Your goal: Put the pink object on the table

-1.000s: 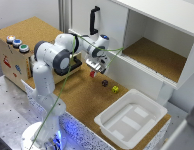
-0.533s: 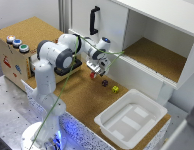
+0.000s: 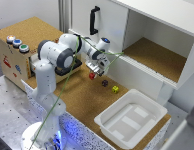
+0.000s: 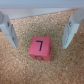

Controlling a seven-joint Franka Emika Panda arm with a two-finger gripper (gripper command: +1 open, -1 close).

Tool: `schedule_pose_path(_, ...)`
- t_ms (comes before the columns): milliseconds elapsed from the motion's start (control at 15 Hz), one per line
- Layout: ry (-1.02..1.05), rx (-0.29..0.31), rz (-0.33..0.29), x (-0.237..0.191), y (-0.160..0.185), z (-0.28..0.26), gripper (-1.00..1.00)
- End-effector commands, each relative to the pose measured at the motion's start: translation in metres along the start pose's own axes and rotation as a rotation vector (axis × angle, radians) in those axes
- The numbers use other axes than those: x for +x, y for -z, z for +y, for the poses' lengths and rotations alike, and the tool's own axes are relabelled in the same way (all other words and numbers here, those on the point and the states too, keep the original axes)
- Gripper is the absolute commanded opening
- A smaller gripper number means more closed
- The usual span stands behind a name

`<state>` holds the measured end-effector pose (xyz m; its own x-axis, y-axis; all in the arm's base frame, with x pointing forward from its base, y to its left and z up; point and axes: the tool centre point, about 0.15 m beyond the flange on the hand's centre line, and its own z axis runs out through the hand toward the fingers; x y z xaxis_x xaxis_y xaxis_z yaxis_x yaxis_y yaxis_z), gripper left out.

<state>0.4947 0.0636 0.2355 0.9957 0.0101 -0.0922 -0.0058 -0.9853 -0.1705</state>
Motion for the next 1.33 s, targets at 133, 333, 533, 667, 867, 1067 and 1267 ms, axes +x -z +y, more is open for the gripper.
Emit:
schedule_pose_path(133, -0.016, -0.009, 0.002, -0.004, 0.005, -0.006, 1.00)
schedule_pose_path(333, -0.016, -0.009, 0.002, -0.004, 0.005, -0.006, 1.00)
schedule_pose_path(533, -0.016, -0.009, 0.002, -0.004, 0.005, -0.006, 1.00)
schedule_pose_path(667, 0.039, -0.011, 0.064, -0.008, 0.021, -0.001, 1.00)
schedule_pose_path(867, 0.082, 0.014, 0.168, -0.032, 0.050, 0.001, 1.00)
schedule_pose_path(1067, 0.124, -0.001, 0.234, -0.061, 0.075, -0.001, 1.00)
schedule_pose_path(1267, 0.142, -0.028, 0.259, -0.085, 0.099, -0.002, 1.00)
